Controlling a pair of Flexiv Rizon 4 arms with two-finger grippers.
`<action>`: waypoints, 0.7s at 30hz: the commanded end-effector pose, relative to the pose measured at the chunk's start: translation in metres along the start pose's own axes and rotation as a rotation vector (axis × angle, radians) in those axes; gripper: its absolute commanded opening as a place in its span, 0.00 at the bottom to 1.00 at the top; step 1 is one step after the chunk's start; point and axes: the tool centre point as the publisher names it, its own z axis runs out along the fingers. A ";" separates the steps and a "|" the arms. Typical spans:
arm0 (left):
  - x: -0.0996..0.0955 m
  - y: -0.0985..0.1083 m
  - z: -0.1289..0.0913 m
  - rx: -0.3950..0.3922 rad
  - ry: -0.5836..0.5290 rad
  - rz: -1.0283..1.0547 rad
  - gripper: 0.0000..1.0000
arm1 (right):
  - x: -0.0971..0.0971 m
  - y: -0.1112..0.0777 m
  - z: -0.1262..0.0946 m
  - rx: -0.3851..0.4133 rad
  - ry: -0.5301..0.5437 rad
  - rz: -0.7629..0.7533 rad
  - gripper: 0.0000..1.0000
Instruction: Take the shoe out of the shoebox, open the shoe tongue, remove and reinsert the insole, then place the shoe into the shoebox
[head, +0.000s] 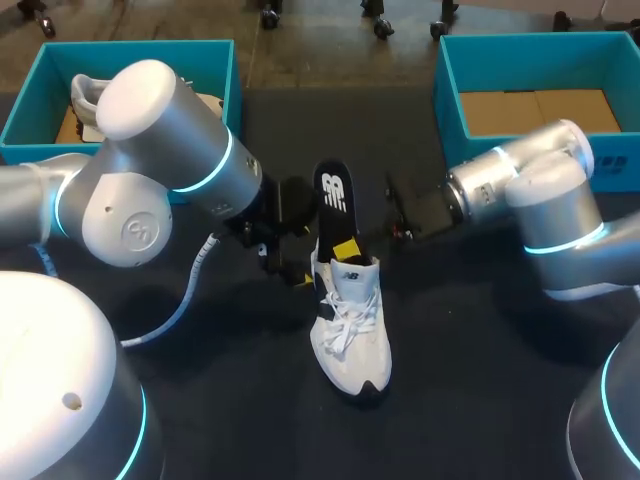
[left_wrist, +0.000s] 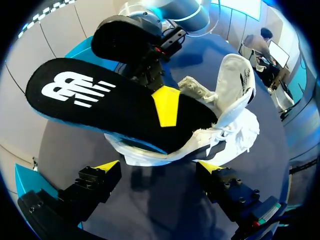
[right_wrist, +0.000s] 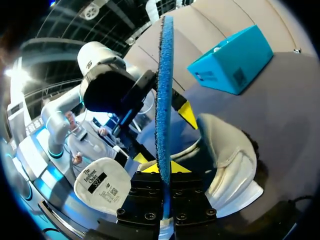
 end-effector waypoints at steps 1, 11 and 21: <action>0.000 0.000 0.001 -0.003 -0.002 0.000 1.00 | 0.002 -0.013 0.008 0.005 -0.005 0.019 0.00; 0.000 0.000 0.001 -0.003 -0.002 0.000 1.00 | 0.008 -0.001 0.004 0.023 -0.047 -0.023 0.34; 0.000 0.000 0.001 -0.003 -0.002 0.000 1.00 | 0.006 0.018 0.005 0.021 -0.057 -0.096 0.38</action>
